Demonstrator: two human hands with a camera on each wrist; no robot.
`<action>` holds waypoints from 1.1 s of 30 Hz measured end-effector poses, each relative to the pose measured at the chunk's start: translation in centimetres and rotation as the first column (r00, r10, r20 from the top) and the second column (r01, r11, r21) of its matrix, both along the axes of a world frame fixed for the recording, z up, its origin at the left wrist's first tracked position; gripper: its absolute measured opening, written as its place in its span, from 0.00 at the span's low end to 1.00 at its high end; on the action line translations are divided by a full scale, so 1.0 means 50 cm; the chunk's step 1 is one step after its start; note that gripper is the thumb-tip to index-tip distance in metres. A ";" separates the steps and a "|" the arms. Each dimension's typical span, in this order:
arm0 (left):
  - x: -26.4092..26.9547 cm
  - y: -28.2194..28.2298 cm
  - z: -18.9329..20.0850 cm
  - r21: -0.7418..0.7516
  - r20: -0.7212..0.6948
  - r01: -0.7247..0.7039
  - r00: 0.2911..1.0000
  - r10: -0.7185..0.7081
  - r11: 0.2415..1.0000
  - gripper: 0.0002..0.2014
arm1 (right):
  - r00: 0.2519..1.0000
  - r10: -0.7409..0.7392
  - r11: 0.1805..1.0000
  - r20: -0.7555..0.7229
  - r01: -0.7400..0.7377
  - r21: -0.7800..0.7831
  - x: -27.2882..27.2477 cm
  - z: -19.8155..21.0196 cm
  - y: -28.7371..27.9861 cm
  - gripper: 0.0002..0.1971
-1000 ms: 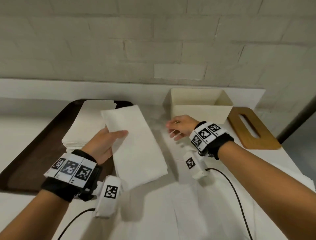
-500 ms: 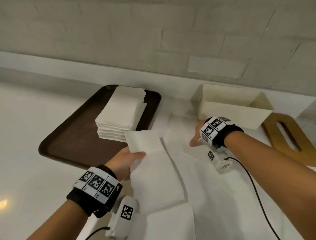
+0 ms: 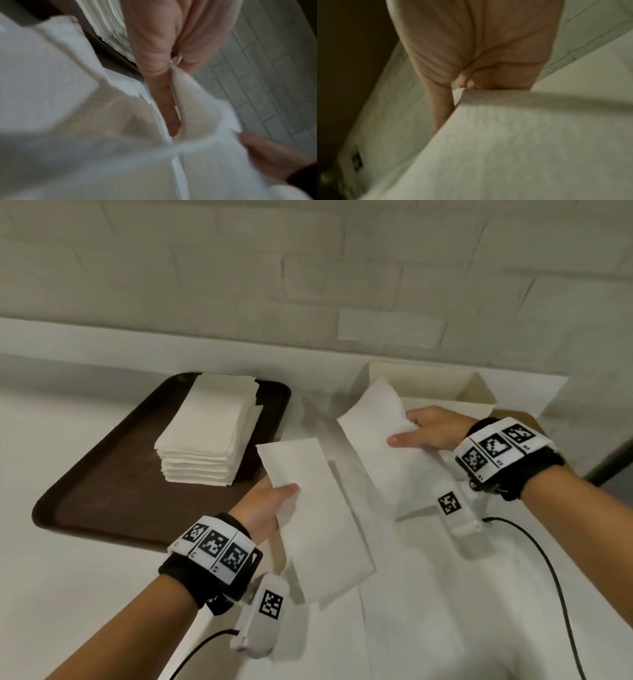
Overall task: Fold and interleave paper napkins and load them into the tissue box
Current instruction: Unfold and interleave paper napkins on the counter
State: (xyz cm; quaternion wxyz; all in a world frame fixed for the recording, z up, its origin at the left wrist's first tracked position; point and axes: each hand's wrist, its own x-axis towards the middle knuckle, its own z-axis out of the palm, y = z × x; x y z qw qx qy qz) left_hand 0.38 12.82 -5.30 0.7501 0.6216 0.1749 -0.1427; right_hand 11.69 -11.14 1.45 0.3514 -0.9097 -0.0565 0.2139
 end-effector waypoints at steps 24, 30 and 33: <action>0.034 0.027 -0.012 -0.236 0.022 -0.071 0.997 0.079 0.969 0.27 | 0.934 0.070 0.875 -0.349 0.110 0.471 -0.090 -0.119 0.204 0.08; 0.038 0.016 -0.019 -0.074 0.006 -0.152 0.988 0.153 0.986 0.19 | 0.967 -0.168 0.909 -0.193 0.228 0.350 -0.056 -0.098 0.196 0.11; 0.042 0.020 -0.026 -0.024 -0.023 -0.170 0.985 0.170 0.985 0.20 | 0.994 -0.098 0.984 0.048 0.104 -0.144 -0.037 -0.072 0.162 0.17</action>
